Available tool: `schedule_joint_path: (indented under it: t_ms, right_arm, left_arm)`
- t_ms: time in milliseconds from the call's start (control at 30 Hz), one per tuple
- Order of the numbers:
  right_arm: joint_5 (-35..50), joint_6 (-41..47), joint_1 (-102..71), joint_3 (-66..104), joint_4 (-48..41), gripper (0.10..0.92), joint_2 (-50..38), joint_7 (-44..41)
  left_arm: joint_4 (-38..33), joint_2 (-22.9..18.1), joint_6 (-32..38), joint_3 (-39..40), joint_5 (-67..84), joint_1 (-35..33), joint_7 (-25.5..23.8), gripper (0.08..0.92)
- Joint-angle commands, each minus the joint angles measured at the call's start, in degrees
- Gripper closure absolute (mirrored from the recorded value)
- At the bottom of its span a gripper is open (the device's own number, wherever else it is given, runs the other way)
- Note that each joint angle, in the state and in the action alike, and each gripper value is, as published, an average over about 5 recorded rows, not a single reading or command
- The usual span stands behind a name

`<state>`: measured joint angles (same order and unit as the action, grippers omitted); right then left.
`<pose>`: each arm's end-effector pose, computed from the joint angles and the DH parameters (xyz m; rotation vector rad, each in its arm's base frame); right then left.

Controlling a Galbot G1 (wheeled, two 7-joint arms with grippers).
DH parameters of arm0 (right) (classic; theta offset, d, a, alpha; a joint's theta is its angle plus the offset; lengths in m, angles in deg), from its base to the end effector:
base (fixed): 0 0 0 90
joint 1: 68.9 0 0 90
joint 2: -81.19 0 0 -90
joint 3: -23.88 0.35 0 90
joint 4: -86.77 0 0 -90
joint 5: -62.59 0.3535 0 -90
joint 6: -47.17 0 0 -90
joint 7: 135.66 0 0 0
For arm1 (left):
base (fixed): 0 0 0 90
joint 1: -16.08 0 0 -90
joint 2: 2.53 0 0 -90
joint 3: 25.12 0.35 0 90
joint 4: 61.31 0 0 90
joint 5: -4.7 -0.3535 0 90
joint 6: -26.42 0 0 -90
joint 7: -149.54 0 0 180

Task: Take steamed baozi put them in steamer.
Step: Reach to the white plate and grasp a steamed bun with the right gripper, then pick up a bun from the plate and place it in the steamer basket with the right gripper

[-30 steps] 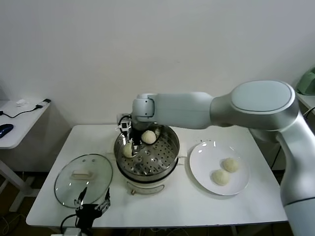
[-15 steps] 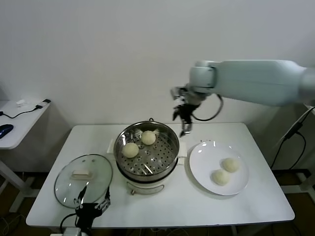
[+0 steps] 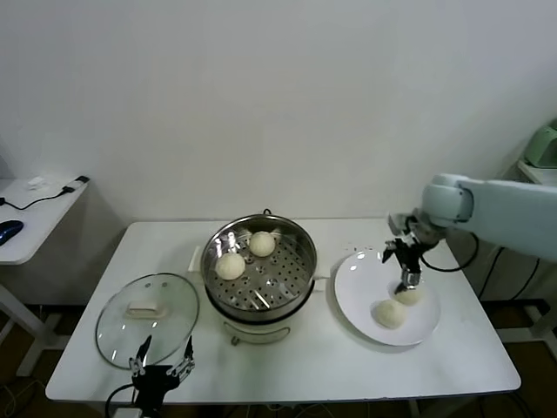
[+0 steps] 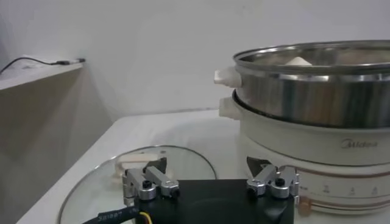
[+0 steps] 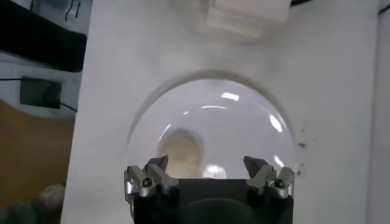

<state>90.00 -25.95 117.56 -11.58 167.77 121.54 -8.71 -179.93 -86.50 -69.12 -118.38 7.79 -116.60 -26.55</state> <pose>0.4989 -0.1248 -0.1474 1.3116 -1.3045 1.2516 0.1072 0.0365 -0.3407 0.0879 -2.8016 -0.1094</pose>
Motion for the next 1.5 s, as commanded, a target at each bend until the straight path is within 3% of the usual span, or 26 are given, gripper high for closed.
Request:
schedule_joint_path:
  t_ms: [33,633,967,1200,1500]
  right_arm:
    - [-5.63,2.37,-14.34,7.53,-2.10,0.203,-2.74,2.95]
    - [-5.86,5.09,-17.40,9.37,-4.79,0.209,0.99,5.96]
    - [-6.27,5.24,-14.29,8.78,-3.47,0.416,0.75,5.31]
    - [-1.96,1.33,2.94,2.43,-0.39,0.447,2.13,0.56]
    - [5.06,-12.25,27.04,1.80,-5.43,0.448,18.30,-8.39]
  left_arm:
    - [0.30,-0.09,-0.04,-0.04,-0.12,-0.10,-0.03,0.177]
    - [1.11,0.34,0.17,-0.02,0.10,0.32,-0.10,0.177]
    - [0.51,0.36,0.22,0.06,-0.09,-0.16,-0.12,0.177]
    - [-0.16,0.46,0.31,0.08,-0.21,-0.63,-0.12,0.177]
    - [-1.24,0.46,0.36,0.51,-0.57,-0.77,-0.17,0.177]
